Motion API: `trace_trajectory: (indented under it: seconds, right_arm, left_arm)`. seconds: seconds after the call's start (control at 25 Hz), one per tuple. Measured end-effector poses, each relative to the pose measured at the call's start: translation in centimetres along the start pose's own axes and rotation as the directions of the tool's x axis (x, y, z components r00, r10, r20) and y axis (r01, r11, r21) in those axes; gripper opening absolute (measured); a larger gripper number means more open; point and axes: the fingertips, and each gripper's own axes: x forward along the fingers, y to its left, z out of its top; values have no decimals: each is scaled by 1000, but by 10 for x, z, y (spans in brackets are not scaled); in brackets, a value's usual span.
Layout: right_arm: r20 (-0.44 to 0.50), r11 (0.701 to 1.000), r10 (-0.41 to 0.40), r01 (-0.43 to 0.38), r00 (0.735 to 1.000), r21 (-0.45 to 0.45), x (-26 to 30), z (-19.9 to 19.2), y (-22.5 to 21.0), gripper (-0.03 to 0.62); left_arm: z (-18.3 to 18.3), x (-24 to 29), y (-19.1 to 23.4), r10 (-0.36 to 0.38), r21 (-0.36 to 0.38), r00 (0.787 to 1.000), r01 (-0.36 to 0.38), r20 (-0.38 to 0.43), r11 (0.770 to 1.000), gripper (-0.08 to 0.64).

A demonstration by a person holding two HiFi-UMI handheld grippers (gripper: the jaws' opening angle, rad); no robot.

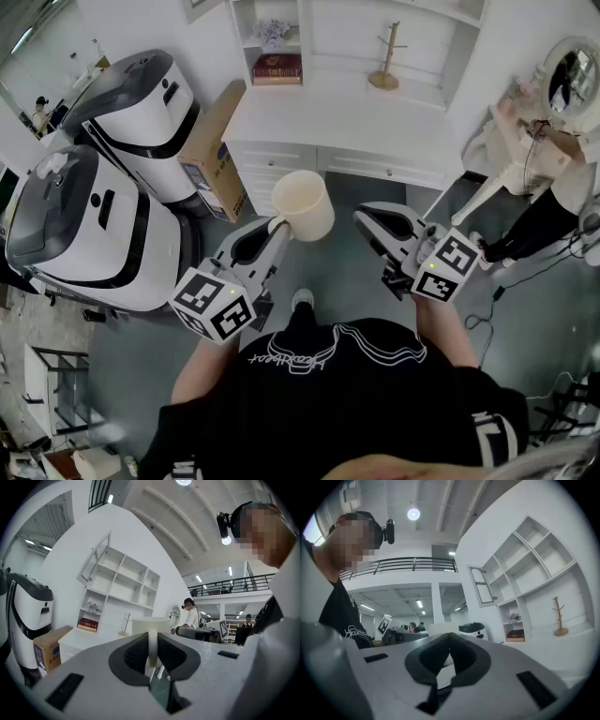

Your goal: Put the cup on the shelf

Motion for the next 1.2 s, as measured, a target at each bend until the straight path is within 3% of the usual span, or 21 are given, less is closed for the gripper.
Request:
trace_trajectory:
  seconds: [0.44, 0.8, 1.2]
  right_arm:
    - [-2, 999, -4, 4, 1000, 52, 34, -7, -35, 6]
    - [-6, 997, -33, 34, 999, 71, 103, 0, -113, 6]
    - [-2, 996, -72, 72, 997, 53, 178, 24, -190, 6]
  left_arm:
    - [4, 22, 44, -1, -43, 1000, 1, -5, 999, 46]
    - [27, 80, 129, -25, -65, 1000, 24, -15, 998, 46]
    - [64, 141, 216, -56, -34, 998, 55, -14, 998, 46]
